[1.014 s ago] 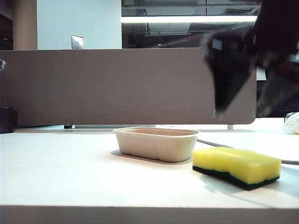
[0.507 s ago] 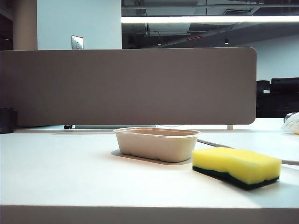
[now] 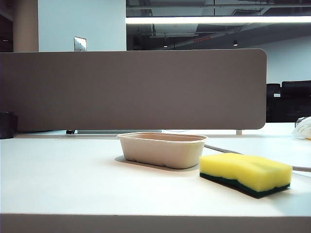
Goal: Take out the cleaning sponge from the paper lunch box and place it on the table.
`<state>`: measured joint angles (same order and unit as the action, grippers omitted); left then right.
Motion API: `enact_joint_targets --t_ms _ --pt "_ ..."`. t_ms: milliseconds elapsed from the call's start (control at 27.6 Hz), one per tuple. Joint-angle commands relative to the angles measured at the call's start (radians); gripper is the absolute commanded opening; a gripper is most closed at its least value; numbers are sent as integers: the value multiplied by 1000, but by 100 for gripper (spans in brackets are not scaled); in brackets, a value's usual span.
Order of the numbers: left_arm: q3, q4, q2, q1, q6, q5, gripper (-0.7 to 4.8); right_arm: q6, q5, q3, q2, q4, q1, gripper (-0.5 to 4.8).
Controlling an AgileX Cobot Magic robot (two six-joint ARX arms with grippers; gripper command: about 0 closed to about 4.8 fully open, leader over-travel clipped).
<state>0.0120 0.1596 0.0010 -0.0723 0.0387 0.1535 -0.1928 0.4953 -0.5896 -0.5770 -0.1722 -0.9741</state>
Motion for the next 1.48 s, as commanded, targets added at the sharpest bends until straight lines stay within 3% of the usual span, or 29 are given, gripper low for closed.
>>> enact_joint_targets --t_ms 36,652,761,942,1376,1485 --pt "-5 0 2 0 -2 1 -5 3 0 -5 1 8 -1 -8" --pt "-5 -96 2 2 -2 0 -5 3 0 16 12 11 7 -8" --pt "-5 -92 2 2 -2 -2 -5 3 -51 47 54 11 50 -8" --pt "-5 -90 2 1 -2 1 -5 3 -98 100 101 14 186 -8" --pt "-5 -92 2 0 -2 -5 -5 3 -123 251 258 -11 727 -8" --pt "-5 -90 2 1 -2 -55 -5 3 -123 298 335 -11 837 -8"
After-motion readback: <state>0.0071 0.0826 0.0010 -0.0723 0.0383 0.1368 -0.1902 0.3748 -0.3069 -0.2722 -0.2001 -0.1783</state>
